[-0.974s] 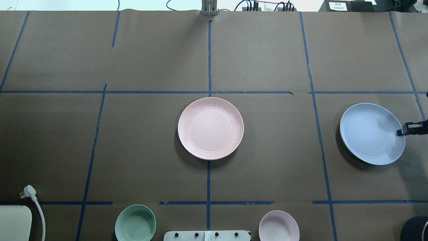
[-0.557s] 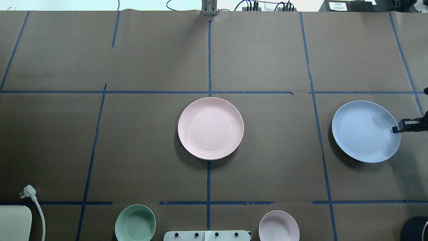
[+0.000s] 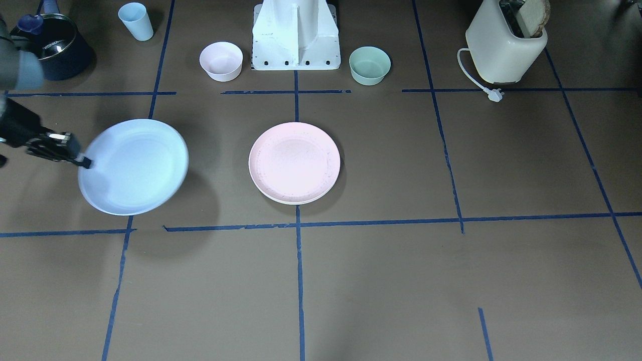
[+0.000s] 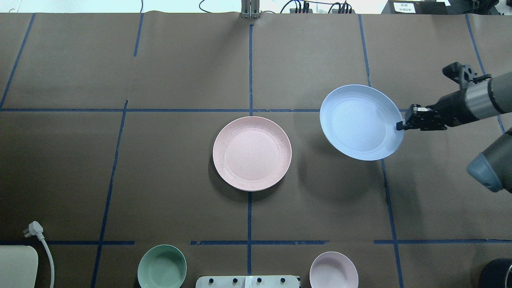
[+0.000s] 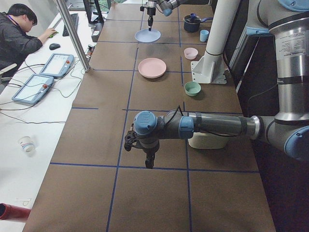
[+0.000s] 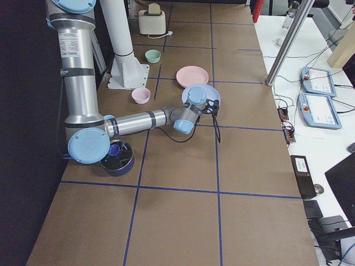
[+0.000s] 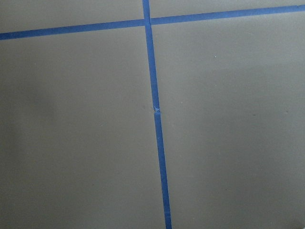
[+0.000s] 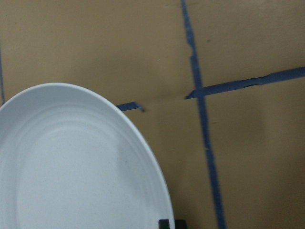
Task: Stack three plates with pink and blue
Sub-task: 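Lift the light blue plate with the right gripper and carry it over the pink plate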
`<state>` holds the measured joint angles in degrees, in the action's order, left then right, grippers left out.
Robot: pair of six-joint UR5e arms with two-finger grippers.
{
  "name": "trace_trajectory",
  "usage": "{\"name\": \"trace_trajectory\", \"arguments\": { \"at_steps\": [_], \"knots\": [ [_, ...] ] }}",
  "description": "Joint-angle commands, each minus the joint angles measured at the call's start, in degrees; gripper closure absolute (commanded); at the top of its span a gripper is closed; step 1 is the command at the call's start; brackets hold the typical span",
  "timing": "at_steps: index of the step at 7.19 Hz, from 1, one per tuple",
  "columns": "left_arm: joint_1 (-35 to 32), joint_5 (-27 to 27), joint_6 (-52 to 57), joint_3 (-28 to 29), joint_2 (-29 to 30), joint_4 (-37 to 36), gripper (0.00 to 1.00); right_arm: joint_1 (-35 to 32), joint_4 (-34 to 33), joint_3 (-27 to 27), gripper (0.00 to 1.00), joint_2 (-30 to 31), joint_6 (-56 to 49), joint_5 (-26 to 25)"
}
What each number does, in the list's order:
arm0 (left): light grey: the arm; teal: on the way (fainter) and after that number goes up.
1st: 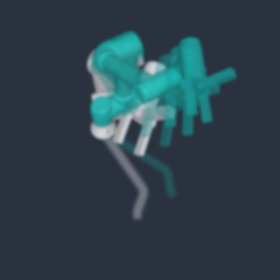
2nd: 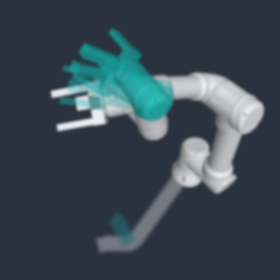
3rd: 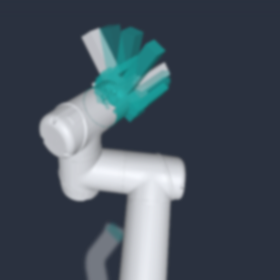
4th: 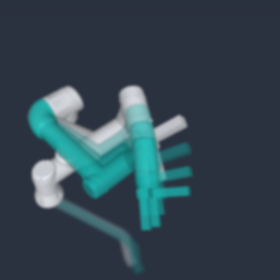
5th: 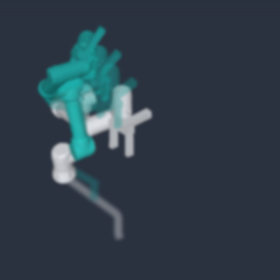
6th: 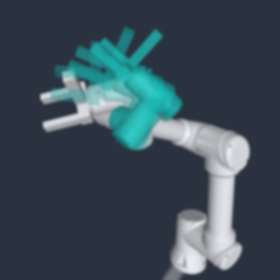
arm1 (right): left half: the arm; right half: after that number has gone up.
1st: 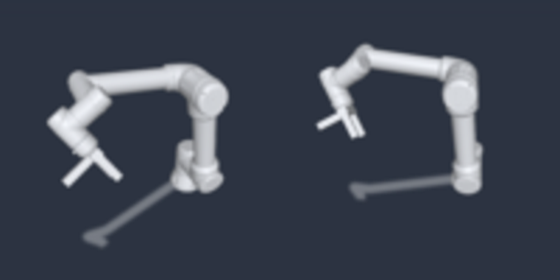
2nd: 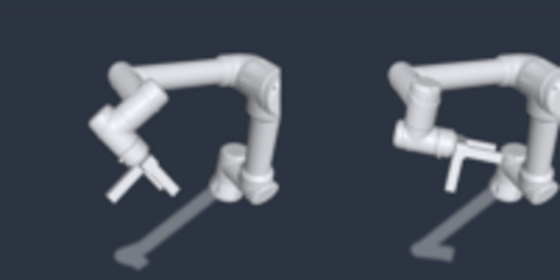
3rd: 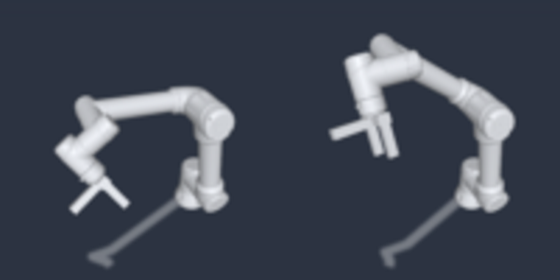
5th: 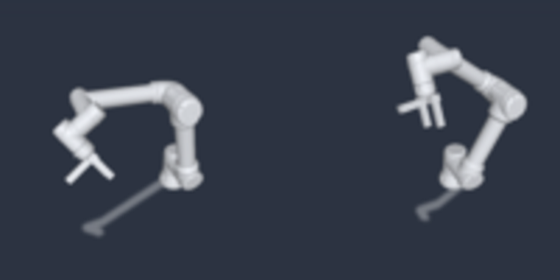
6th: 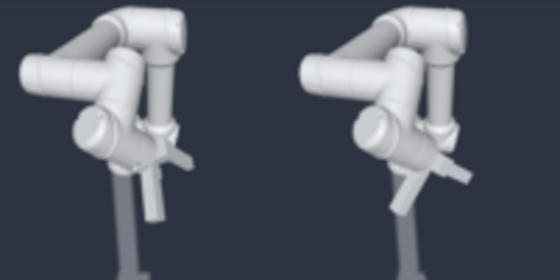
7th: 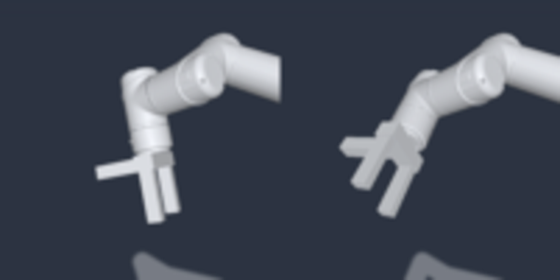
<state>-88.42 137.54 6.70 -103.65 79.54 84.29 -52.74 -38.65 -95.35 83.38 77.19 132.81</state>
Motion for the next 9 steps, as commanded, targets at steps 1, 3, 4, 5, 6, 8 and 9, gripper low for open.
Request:
{"name": "trace_trajectory", "arguments": {
  "at_steps": [1, 3, 4, 5, 6, 8, 9],
  "knots": [
    [0.0, 0.1, -0.1, -0.3, 0.0, 0.0, 0.0, 11.6, -15.5, -6.7, 1.0, -8.5, 6.4, -12.4],
    [0.0, 0.1, -0.2, -0.2, 0.0, -0.1, 0.0, 23.1, -29.3, -8.7, 1.0, -17.9, 10.6, -24.2],
    [0.0, 0.1, -0.2, -0.2, 0.0, -0.1, 0.0, 25.8, -29.5, -7.2, 1.0, -20.1, 11.8, -27.8],
    [0.0, 0.3, -0.2, -0.3, 0.0, -0.1, 0.0, 26.3, -29.5, -6.0, 1.0, -20.9, 12.1, -28.1],
    [0.0, 1.1, -0.3, -0.2, 0.0, -0.1, 0.0, 26.2, -29.5, -5.9, 1.0, -20.7, 12.1, -28.3],
    [0.0, 1.2, -0.3, -0.2, 0.0, -0.1, 0.0, 24.8, -29.6, -5.8, 1.0, -20.0, 11.2, -28.3],
    [0.0, 1.2, -0.3, -0.2, 0.0, -0.1, 0.0, 24.4, -29.6, -5.8, 1.0, -19.8, 11.2, -28.2]
  ]
}}
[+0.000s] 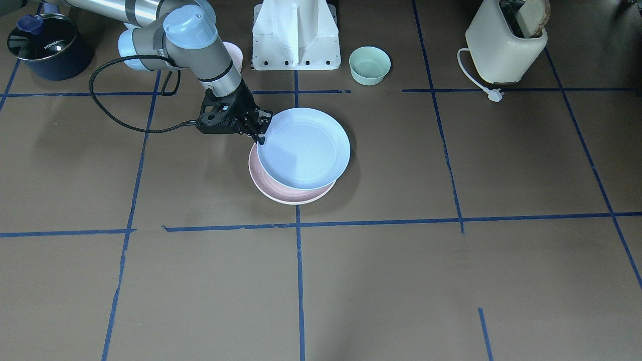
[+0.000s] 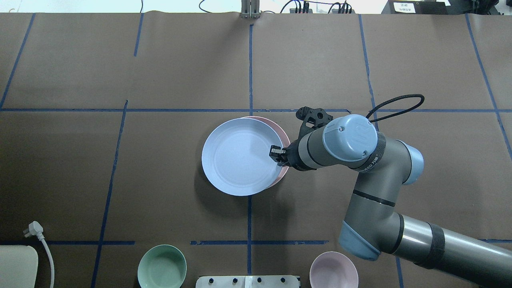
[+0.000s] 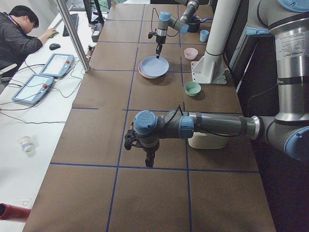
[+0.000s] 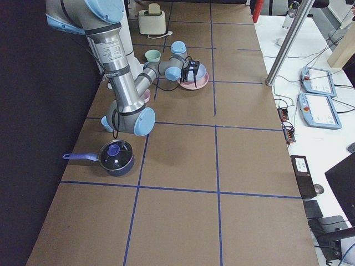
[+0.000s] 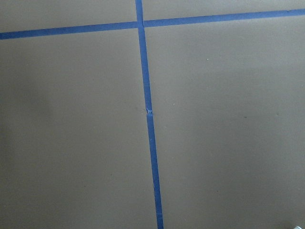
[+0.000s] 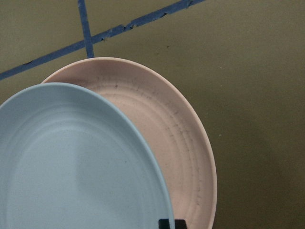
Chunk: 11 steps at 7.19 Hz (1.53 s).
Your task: Stack three plates with pink and blue
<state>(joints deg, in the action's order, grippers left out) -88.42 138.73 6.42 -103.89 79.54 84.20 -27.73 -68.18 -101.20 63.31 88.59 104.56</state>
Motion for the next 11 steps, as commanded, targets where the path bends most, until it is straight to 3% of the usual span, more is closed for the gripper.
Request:
{"name": "trace_trajectory", "arguments": {
  "at_steps": [1, 2, 3, 4, 5, 7, 8, 10, 11],
  "knots": [
    [0.0, 0.0, 0.0, 0.0, 0.0, 0.0, 0.0, -0.5, 0.0, 0.7, 1.0, 0.9, -0.3, -0.1],
    [0.0, 0.0, 0.0, 0.0, 0.0, 0.0, 0.0, -0.3, 0.1, 1.0, 0.99, 0.9, -0.3, -0.1],
    [0.0, 0.0, 0.0, 0.0, 0.0, 0.0, 0.0, -0.3, 0.1, 1.3, 0.85, 0.9, -0.3, -0.1],
    [0.0, 0.0, 0.0, 0.0, 0.0, 0.0, 0.0, -0.2, 0.0, 1.4, 0.24, 1.0, -0.3, -0.1],
    [0.0, 0.0, 0.0, 0.0, 0.1, 0.0, 0.0, -0.2, 0.1, 1.4, 0.0, 1.0, -0.3, 0.0],
    [0.1, -0.6, -0.1, 0.2, 0.1, -0.1, 0.0, -4.2, -1.8, 1.5, 0.0, 1.1, -7.3, 3.9],
    [0.1, -0.7, -0.1, 0.8, 0.1, -0.1, 0.0, -9.4, -8.2, 1.5, 0.0, 1.1, -15.9, 9.9],
    [0.1, -0.8, 0.3, 1.5, 0.1, -0.1, 0.0, -21.3, -20.2, 1.3, 0.0, 3.6, -40.0, 18.0],
    [0.1, -0.8, 0.4, 1.5, 0.1, -0.1, 0.0, -28.8, -22.0, 1.0, 0.0, 8.5, -53.8, 21.1]
  ]
}}
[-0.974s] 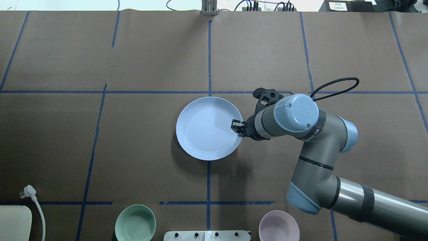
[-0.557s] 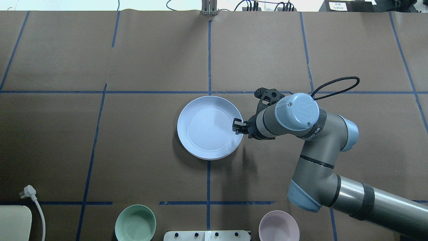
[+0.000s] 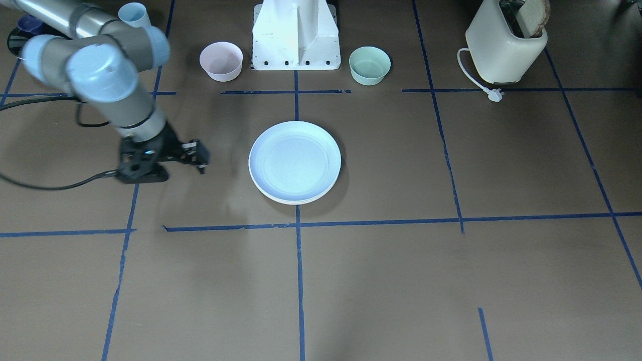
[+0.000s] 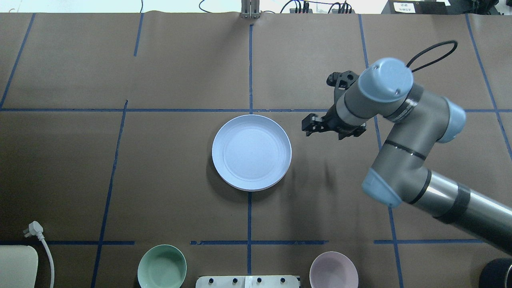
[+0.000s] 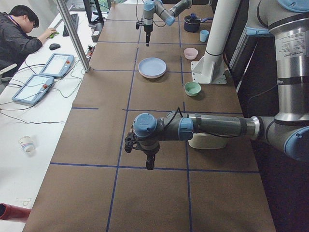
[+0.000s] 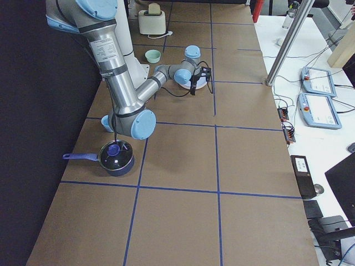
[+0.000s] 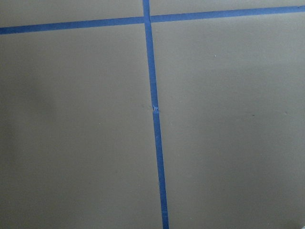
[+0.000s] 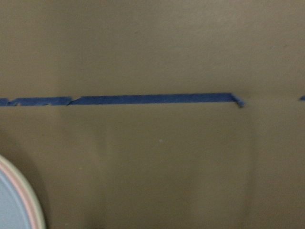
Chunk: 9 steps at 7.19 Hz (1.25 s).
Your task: Stack three plates with pink and blue
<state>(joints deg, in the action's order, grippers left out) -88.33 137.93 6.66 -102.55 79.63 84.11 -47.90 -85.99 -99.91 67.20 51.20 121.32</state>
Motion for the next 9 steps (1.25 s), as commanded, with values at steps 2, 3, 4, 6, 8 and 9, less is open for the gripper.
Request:
{"name": "trace_trajectory", "arguments": {
  "at_steps": [2, 3, 4, 6, 8, 9],
  "knots": [
    [0.0, -0.1, 0.3, 0.2, -0.1, 0.0, 0.0, -22.5, -5.8, -0.5, 0.0, 13.5, -39.1, 8.4],
    [0.0, -0.2, 0.2, 0.2, -0.1, 0.0, 0.0, -29.1, -7.7, -0.5, 0.0, 17.6, -50.4, 10.7],
    [0.0, -2.7, 0.4, 0.2, -0.1, 0.1, 0.0, -34.8, -9.2, -0.5, 0.0, 21.0, -58.8, 11.7],
    [-0.1, -2.9, 0.0, -0.5, -0.2, -0.9, 0.0, -41.0, -9.8, -0.4, 0.0, 27.5, -63.9, 11.0],
    [0.1, -3.2, 0.2, -0.8, -2.2, -0.7, 0.0, -41.0, -9.5, 0.0, 0.0, 29.4, -63.0, 11.3],
    [0.1, -3.3, 0.2, -1.2, -2.3, -0.9, 0.0, -41.0, -9.5, 0.0, 0.0, 29.4, -63.0, 11.4]
  ]
}}
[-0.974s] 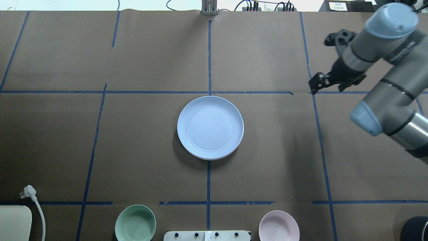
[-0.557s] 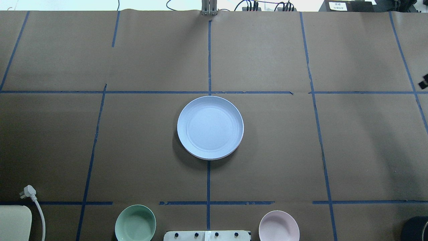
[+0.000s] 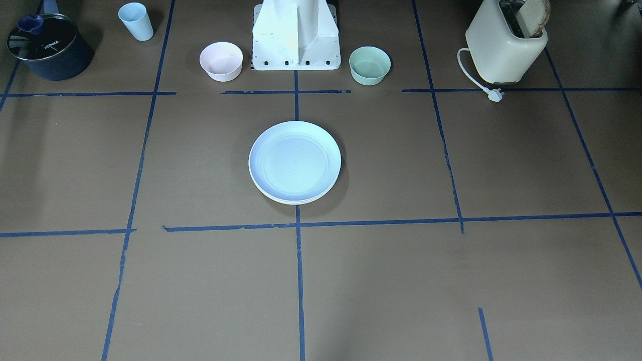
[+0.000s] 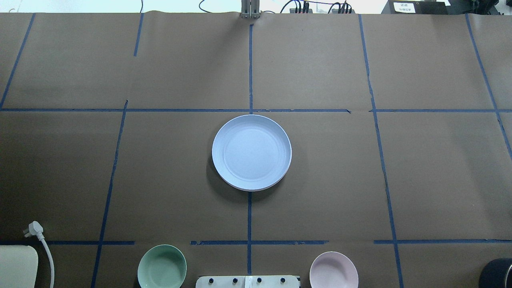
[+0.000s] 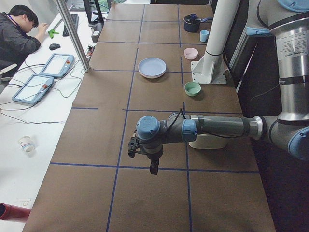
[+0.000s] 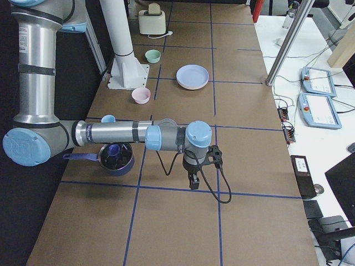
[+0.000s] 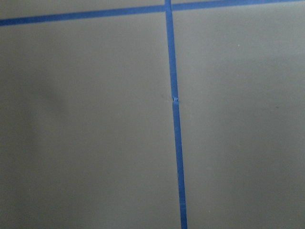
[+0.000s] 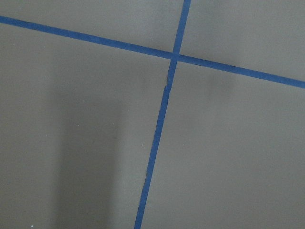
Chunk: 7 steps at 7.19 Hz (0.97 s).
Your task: Stack three plates with pink and blue
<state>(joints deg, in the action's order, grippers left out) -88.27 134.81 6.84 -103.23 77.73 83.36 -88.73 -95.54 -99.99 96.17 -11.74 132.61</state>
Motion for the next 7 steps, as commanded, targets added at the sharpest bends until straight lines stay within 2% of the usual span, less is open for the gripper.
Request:
{"name": "trace_trajectory", "arguments": {
  "at_steps": [1, 7],
  "knots": [
    [0.0, -0.1, 0.1, -0.6, -0.4, 0.0, 0.0, -0.1, 0.1, 0.1, 0.0, 0.4, 0.0, 0.1],
    [0.1, 0.0, 0.1, -0.5, -0.4, 0.1, 0.0, 0.3, 0.1, 0.2, 0.0, 0.4, -0.1, 1.6]
  ]
}}
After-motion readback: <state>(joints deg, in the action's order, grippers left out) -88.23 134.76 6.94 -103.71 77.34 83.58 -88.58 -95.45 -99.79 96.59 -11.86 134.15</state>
